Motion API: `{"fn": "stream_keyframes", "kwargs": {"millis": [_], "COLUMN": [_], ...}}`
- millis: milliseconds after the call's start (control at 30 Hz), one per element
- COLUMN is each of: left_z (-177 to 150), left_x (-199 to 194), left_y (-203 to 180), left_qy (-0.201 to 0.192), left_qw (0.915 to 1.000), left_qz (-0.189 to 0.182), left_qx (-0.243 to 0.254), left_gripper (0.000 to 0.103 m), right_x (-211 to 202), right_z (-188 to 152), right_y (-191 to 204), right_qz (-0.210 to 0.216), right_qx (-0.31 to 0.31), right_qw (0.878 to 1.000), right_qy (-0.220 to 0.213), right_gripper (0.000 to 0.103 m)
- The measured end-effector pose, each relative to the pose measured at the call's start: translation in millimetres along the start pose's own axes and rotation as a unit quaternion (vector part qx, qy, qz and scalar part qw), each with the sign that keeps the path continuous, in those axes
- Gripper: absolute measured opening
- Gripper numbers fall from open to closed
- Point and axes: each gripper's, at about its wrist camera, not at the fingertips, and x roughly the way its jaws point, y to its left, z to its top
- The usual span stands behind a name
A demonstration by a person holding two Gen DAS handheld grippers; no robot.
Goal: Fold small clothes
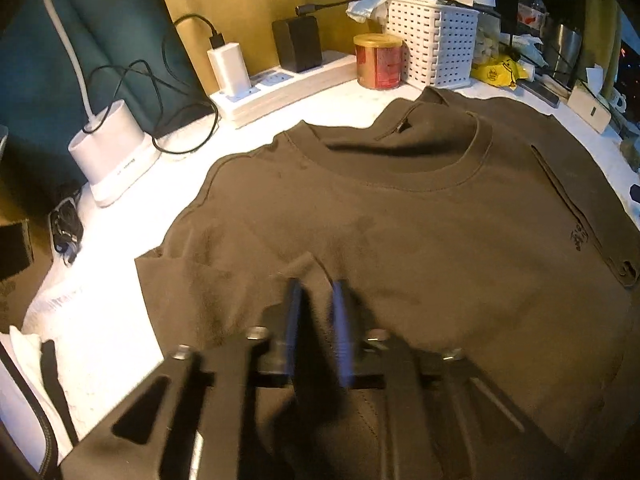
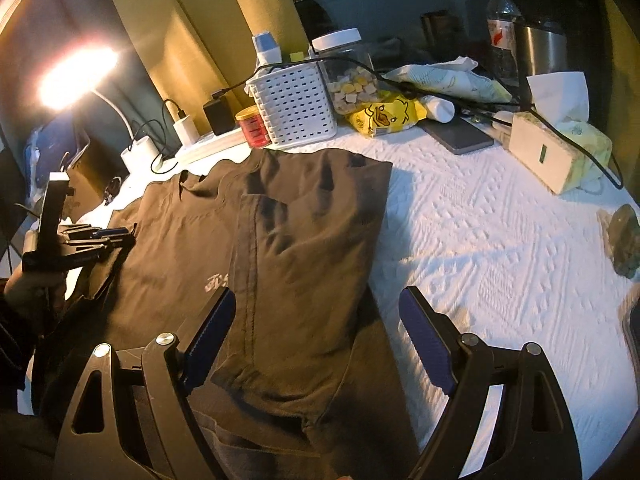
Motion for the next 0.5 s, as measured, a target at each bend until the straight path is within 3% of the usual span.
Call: {"fn": "stream_keyframes", "kwargs": {"millis": [167, 400, 500], "left_z": [2.4, 13.2, 15.3], "left_x": [-6.5, -30.4, -23.5], "left_y": [-0.2, -22.9, -35.5], "left_qy": [-0.014, -0.059, -0.049], "left_qw": [0.9998, 0.9960, 0.9941], "left_qz": [-0.011, -0.067, -0.095], "left_qx": [-0.003, 0.014, 0.015], "left_gripper": [0.005, 0.005, 0.006], "right_x": [3.2, 1.0, 0.2], "right_z": [0.6, 0.7, -0.6], "right_y": [-0.1, -0.5, -1.2], "right_qz": [-0.001, -0.009, -0.010], "right_qx": [-0.002, 0.001, 0.002], "right_qw": [1.000, 1.000, 1.000], "right_qy": [0.001, -0.002, -0.002], "right_gripper": [0.086, 0.086, 0.086]}}
